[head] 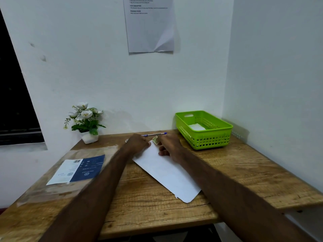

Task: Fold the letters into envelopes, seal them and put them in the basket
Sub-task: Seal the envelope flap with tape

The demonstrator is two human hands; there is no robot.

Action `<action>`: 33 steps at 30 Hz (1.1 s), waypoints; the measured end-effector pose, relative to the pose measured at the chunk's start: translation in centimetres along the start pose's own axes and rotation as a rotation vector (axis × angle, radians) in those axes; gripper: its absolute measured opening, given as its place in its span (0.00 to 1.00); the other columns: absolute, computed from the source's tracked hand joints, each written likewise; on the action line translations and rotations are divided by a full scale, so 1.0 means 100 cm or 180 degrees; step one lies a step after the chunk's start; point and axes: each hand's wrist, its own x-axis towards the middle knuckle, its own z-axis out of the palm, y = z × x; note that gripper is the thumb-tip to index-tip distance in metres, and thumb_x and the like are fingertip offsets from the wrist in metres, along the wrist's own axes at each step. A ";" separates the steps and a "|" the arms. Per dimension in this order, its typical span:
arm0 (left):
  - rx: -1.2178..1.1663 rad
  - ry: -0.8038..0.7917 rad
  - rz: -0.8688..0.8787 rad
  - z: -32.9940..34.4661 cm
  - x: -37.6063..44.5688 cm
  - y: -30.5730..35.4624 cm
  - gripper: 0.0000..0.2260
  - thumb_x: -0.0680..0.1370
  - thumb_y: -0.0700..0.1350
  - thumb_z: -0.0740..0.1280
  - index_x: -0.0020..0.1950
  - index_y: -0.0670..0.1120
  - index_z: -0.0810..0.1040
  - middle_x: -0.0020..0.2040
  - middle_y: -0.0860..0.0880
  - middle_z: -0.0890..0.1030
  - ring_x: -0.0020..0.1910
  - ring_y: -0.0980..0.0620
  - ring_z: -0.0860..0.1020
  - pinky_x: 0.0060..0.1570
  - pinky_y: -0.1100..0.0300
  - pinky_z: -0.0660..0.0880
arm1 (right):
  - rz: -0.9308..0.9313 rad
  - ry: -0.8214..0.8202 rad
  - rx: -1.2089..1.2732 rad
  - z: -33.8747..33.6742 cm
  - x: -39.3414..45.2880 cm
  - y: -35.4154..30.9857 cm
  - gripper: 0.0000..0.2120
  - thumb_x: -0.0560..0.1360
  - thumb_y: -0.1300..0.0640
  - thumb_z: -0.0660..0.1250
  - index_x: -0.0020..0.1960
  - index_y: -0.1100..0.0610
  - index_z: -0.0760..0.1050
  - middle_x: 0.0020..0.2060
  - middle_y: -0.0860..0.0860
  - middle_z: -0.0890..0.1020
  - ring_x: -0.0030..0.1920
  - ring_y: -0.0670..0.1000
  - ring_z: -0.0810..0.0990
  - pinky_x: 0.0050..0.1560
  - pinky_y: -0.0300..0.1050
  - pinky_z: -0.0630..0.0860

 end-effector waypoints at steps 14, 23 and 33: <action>-0.0731 0.0261 0.0048 -0.001 -0.003 -0.002 0.06 0.77 0.41 0.72 0.47 0.39 0.87 0.40 0.42 0.84 0.33 0.55 0.76 0.28 0.68 0.70 | -0.0275 0.0131 -0.0107 0.002 0.007 0.010 0.12 0.56 0.55 0.78 0.36 0.54 0.77 0.27 0.51 0.72 0.22 0.48 0.66 0.23 0.35 0.62; -0.0589 0.0154 0.0062 -0.002 -0.005 0.006 0.10 0.79 0.42 0.68 0.40 0.39 0.80 0.36 0.46 0.77 0.35 0.53 0.72 0.35 0.59 0.69 | -0.0282 0.0262 -0.0082 0.004 0.011 0.013 0.18 0.53 0.51 0.79 0.40 0.57 0.81 0.30 0.51 0.76 0.24 0.48 0.70 0.21 0.35 0.63; -0.0699 0.0139 0.0005 -0.001 -0.003 0.001 0.07 0.75 0.41 0.71 0.39 0.40 0.84 0.38 0.44 0.82 0.38 0.51 0.76 0.40 0.56 0.71 | -0.0216 0.0219 0.0023 0.006 0.013 0.014 0.19 0.51 0.53 0.80 0.38 0.55 0.77 0.29 0.51 0.76 0.23 0.49 0.69 0.22 0.36 0.63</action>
